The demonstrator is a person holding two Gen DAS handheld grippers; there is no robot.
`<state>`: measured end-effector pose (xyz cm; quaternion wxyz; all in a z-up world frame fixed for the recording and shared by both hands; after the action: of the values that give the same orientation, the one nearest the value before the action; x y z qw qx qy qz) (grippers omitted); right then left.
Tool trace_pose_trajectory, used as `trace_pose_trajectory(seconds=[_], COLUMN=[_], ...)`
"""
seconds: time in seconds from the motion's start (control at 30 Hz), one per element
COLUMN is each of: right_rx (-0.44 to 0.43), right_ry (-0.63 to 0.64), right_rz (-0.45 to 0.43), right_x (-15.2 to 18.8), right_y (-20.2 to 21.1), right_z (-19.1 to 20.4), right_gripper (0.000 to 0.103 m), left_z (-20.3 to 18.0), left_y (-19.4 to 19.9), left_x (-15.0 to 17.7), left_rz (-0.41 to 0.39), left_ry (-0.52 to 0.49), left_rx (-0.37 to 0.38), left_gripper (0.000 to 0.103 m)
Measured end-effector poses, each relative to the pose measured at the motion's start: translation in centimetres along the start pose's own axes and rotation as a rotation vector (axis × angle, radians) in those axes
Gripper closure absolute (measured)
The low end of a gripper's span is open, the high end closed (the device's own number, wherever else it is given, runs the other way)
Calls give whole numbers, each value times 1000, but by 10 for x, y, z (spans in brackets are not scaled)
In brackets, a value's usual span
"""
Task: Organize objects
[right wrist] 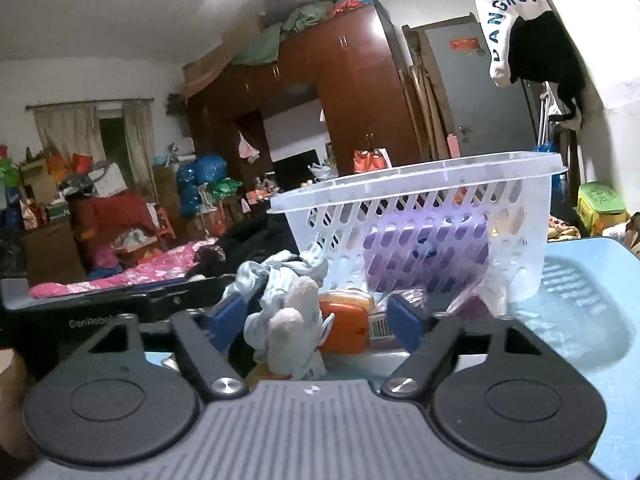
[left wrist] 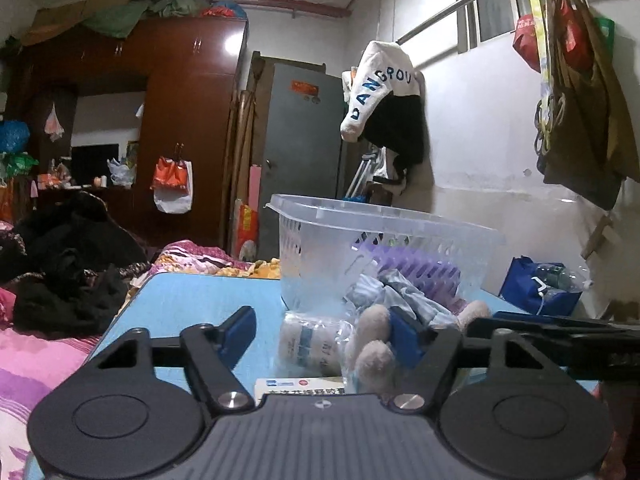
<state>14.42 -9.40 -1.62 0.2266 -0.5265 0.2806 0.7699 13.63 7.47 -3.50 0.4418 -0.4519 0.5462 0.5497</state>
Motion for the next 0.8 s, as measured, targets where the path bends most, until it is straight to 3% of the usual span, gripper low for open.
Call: trace_pose_trajectory(seconds=[0.03,0.1,0.17,0.2,0.27,0.3,0.4,0.8], right_rx=[8,14,16,18,9,14,10,-22], right_ry=[5,8,11,17,43,61,87,90], right_rz=[4,10,7,1,-11,-18,-43,-129], right_x=[1,9,14,15,15,14,12,-26], right_y=[-3,-6,-6,-5,-1,1,7,31], right_z=[0,4,7,7,11,14,16,10], right_gripper=[38,53,58,68,76,82,85,86], left_z=[-4,-8,-11,-12,-18,-20,-25,-43], left_y=[-2,-3,-3,-2,1,2,9,25], left_x=[1,6,9,10,9,9,7,-30], left_rz=[-2,-6,-12,-20,-30,-34,-56,-166], left_ry=[-9,-19,-24,-33,-47,-48,-76,-98], left_rx=[-12,-23,-23,-27,-12,-10,-17,73], left_gripper=[33,53,61,68,82,83,86,86])
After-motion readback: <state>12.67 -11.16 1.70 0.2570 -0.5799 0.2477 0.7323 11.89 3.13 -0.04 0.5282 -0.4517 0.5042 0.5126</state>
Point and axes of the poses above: each gripper's, at about its wrist camera, not at the fingertips, and y roughly against the way its jaws point, z to its left, x to its underside, the point moved 7 cm from there along -y, roughly the way its jaws point, and after that the axes turned 5 degrees about -y, right-handed, at the moved point
